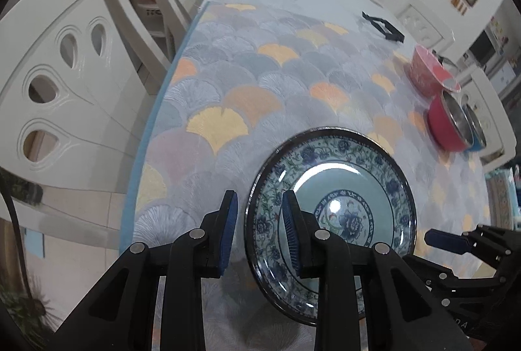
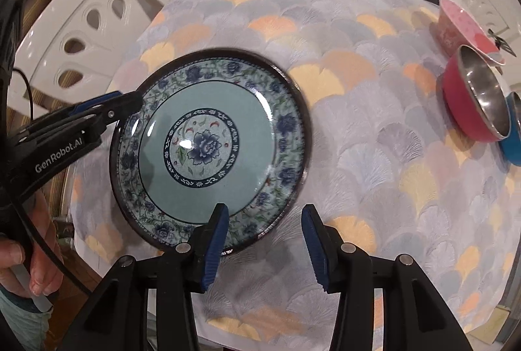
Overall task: Organize plates and bowls
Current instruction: 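Lower the third plate onto the plate stack and open both grippers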
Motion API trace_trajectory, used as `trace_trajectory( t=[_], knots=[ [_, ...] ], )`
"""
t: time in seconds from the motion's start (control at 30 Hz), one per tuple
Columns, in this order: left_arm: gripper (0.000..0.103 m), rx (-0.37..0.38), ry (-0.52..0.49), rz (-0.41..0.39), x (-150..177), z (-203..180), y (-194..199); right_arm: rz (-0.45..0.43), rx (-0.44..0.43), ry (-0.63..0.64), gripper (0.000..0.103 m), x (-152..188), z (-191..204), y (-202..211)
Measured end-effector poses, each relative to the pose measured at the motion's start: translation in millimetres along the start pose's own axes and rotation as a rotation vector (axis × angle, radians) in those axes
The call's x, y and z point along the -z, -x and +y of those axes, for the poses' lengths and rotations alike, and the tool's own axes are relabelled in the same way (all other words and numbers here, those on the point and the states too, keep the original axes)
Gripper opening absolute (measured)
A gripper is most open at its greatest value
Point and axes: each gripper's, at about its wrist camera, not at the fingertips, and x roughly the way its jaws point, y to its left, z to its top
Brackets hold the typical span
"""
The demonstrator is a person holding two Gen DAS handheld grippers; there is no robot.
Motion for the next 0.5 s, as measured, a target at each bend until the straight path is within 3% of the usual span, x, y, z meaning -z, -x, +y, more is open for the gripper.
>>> trace_trajectory(
  t=[0.23,0.5],
  knots=[
    [0.026,0.003,0.009,-0.018,-8.9,-0.4,7.8,0.019,-0.015,-0.039,0.045,1.0,-9.0,-0.6],
    [0.026,0.006,-0.081,-0.087,-28.0,-24.0,32.9,-0.038,-0.015,-0.04,0.045,-7.5,-8.4,17.9]
  ],
)
